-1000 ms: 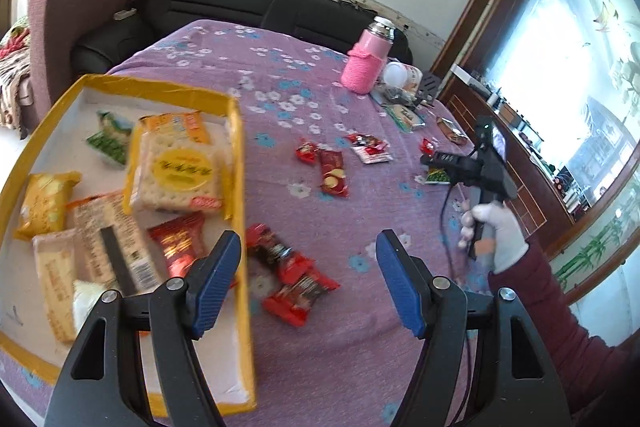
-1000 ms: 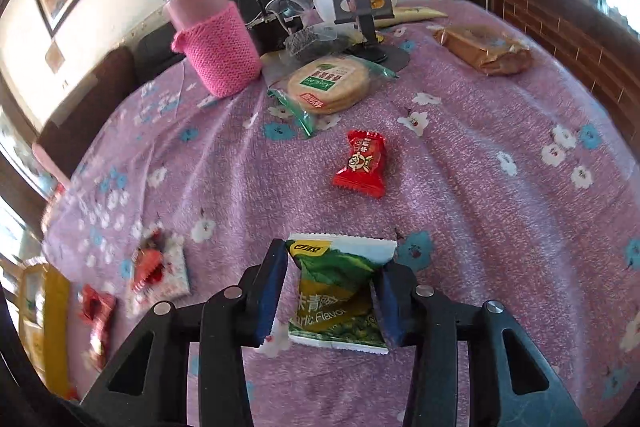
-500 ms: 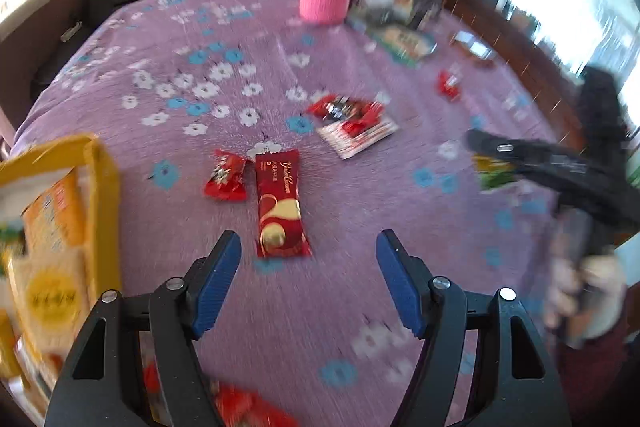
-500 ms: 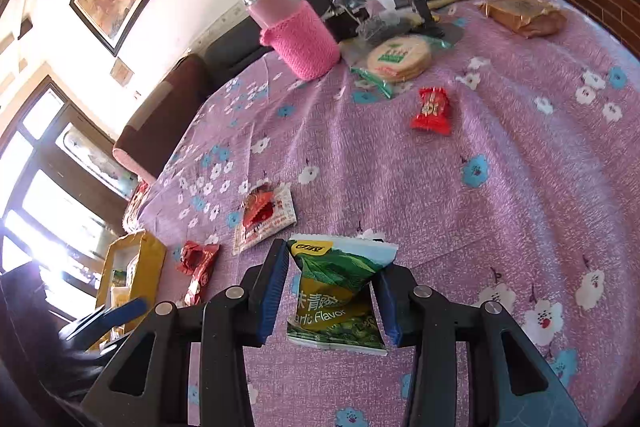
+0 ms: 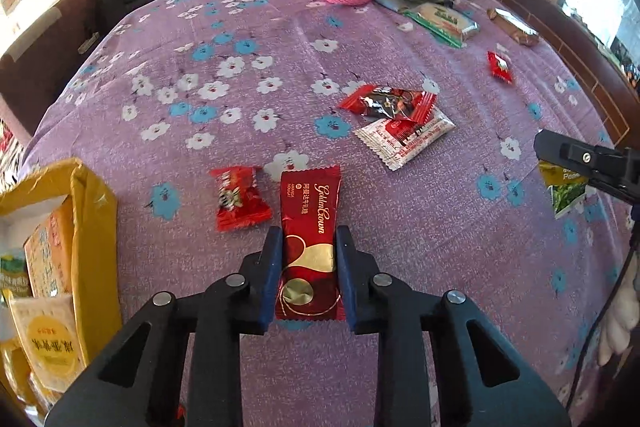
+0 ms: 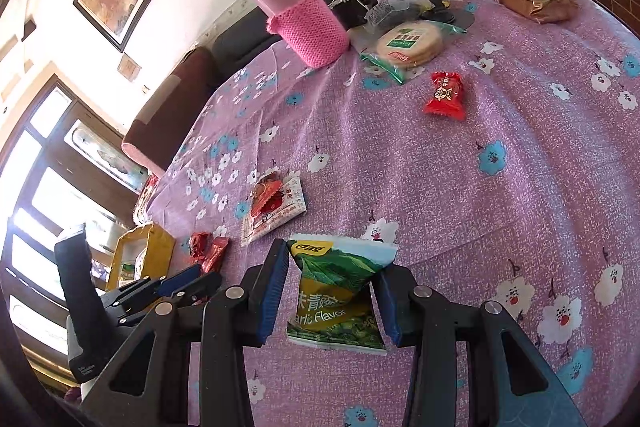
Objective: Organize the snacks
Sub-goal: 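Carry the chocolate bar and pea bag over the yellow box and open both tools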
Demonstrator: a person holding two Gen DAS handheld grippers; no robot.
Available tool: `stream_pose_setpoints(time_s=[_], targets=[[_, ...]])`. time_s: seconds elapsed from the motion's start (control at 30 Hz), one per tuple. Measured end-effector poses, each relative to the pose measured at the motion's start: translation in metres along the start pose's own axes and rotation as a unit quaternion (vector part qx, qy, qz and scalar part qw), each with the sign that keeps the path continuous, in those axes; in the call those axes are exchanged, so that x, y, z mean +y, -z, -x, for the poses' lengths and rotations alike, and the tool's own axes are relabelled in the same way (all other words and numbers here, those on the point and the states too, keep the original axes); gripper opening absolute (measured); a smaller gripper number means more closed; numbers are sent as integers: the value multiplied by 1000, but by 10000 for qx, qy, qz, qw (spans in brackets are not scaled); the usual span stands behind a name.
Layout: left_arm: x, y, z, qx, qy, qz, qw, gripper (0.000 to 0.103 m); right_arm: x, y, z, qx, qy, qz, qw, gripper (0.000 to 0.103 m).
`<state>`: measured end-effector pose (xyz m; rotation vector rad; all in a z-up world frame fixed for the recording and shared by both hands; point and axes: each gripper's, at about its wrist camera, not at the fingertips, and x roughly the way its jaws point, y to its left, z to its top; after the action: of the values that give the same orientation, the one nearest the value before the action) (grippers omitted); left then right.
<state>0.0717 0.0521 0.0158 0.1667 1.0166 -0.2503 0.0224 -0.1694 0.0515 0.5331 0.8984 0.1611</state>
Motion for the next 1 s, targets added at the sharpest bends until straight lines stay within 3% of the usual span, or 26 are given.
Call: stream_pose_setpoints(time_s=[0.27,0.47,0.83,0.9,1.0], targets=[[27,21,56,-495,511,648,9954,23,4,1,4,-133,16,130,9998,43],[76,66,117,-948,717,1333,9839,23,15,8,-3,-109,112,370,9992,43],[180,160,171,-1571,421,2773,9469,24,57,32,-14,-62,235,1147,9931,43],[190,172,176,-1598,399,2872,9436,24,67,38,-15,-49,343,1277,9912,43],[201,187,182,-1672,297,2942,9405,24,87,48,-7,-32,176,1332,9909,42]])
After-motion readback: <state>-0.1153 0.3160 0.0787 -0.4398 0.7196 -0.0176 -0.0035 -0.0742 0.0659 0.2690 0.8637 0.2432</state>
